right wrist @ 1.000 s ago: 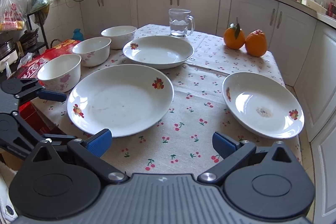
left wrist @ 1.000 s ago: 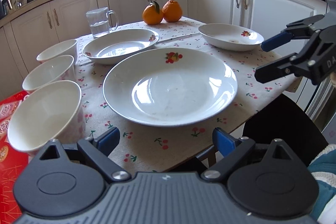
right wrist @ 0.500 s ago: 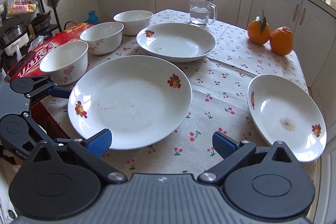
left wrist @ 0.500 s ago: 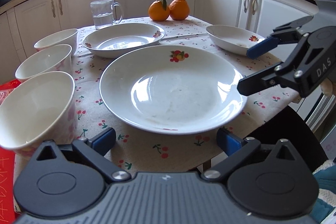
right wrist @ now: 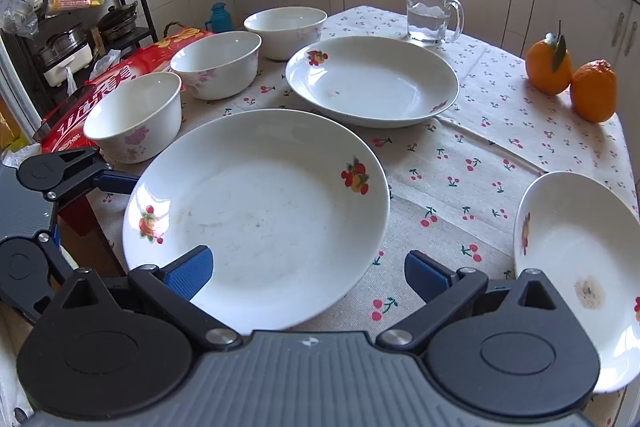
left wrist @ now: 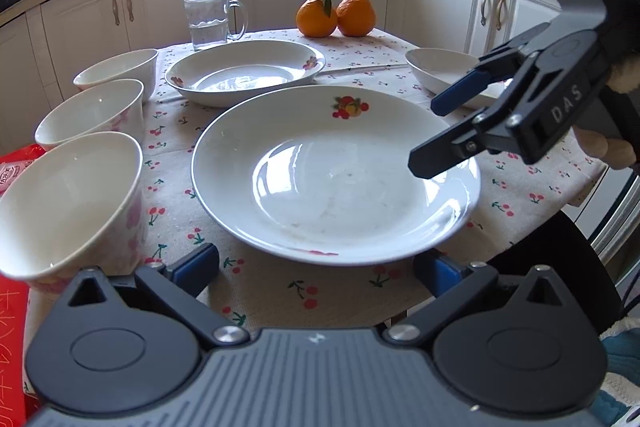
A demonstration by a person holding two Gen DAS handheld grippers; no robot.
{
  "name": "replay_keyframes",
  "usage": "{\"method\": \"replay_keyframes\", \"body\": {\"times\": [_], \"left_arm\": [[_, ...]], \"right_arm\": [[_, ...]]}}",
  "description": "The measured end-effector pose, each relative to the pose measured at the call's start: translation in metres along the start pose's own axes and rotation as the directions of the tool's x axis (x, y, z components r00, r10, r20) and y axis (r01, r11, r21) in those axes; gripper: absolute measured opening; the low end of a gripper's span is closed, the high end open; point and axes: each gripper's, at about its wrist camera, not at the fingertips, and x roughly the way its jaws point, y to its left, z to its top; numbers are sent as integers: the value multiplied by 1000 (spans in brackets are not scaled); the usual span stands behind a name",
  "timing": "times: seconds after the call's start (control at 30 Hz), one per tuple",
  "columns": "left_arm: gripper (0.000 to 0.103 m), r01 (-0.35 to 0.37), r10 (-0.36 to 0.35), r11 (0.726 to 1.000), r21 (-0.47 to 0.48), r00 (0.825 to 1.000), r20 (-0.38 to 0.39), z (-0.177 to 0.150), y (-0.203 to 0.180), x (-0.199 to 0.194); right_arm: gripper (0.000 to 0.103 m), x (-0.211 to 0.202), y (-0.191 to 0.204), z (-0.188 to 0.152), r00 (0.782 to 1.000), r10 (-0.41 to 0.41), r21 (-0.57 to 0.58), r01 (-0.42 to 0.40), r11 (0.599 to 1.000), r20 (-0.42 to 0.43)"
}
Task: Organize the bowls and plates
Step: 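Reach the right gripper to the large white plate's rim and grasp it, then lift the large plate with the right gripper toward the stained plate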
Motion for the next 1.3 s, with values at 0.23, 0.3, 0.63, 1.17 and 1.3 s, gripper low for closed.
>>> {"method": "replay_keyframes", "body": {"times": [0.23,0.3,0.63,1.17,1.3], "left_arm": [[101,4,-4,999,40,1000,18,1,-6,0],[101,12,-13,999,37,1000,17,1,-5,1],[99,26,-27,999,47,999,24,2,-5,2],[98,37,-38,998,49,999,17,3,-2,2],[98,39,-40,998,50,999,15,4,-2,2]], "right_arm": [[103,13,-12,15,998,62,-13,-62,998,-33],[103,18,-16,21,997,67,-24,-68,997,-44],[88,48,-34,51,984,134,-38,-139,990,-113],[74,64,-48,70,946,270,20,-271,962,-178],[74,66,-51,74,934,295,37,-294,955,-203]]}}
